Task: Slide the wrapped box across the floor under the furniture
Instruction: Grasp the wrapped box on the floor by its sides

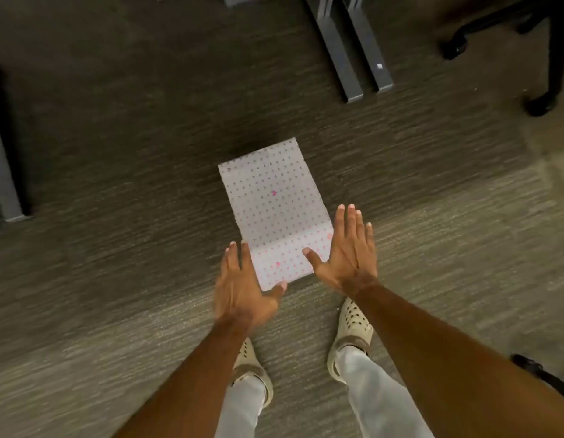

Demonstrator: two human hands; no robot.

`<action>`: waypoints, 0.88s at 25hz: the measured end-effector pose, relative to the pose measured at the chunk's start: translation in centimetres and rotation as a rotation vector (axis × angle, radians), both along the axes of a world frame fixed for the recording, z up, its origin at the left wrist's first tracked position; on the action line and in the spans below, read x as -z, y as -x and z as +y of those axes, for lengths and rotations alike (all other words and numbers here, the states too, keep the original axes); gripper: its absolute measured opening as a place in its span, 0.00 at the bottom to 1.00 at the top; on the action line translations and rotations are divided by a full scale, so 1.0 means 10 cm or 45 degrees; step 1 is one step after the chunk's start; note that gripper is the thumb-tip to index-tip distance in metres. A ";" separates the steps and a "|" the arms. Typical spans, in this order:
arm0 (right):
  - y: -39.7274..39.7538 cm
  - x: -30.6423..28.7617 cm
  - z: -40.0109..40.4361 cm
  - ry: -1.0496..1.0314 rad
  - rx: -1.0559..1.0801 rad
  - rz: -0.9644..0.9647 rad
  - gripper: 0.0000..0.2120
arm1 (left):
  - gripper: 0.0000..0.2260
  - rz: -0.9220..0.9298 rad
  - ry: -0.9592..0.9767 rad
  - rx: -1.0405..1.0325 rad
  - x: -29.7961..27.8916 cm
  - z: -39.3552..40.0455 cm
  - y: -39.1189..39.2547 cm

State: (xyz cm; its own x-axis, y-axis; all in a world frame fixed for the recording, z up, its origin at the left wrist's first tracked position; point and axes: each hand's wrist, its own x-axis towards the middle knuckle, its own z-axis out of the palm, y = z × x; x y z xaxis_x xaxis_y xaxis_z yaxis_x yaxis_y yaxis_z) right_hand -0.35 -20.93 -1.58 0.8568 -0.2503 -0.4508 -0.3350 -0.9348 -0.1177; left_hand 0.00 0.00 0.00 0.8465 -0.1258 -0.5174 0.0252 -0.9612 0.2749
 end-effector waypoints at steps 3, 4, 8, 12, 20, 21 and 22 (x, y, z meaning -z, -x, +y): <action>0.00 0.67 -0.20 -0.211 0.160 0.053 0.47 | 0.46 0.172 0.188 -0.397 0.70 -0.17 0.01; -0.02 0.85 -0.25 -0.322 0.246 0.082 0.45 | 0.44 0.257 0.232 -0.514 0.92 -0.19 -0.03; -0.13 1.53 -0.50 -0.542 0.537 0.091 0.37 | 0.34 0.289 0.382 -0.839 1.62 -0.20 -0.15; -0.32 1.98 -0.64 -0.717 0.655 0.073 0.24 | 0.25 0.217 0.313 -1.014 2.09 -0.07 -0.41; -0.44 2.26 -0.84 -1.008 0.826 0.096 0.16 | 0.10 0.188 0.332 -1.140 2.36 -0.05 -0.66; -0.48 2.25 -0.88 -1.015 0.839 0.119 0.15 | 0.08 0.205 0.352 -1.144 2.34 -0.06 -0.68; -0.51 2.23 -0.92 -1.020 0.851 0.133 0.15 | 0.06 0.217 0.378 -1.139 2.30 -0.07 -0.69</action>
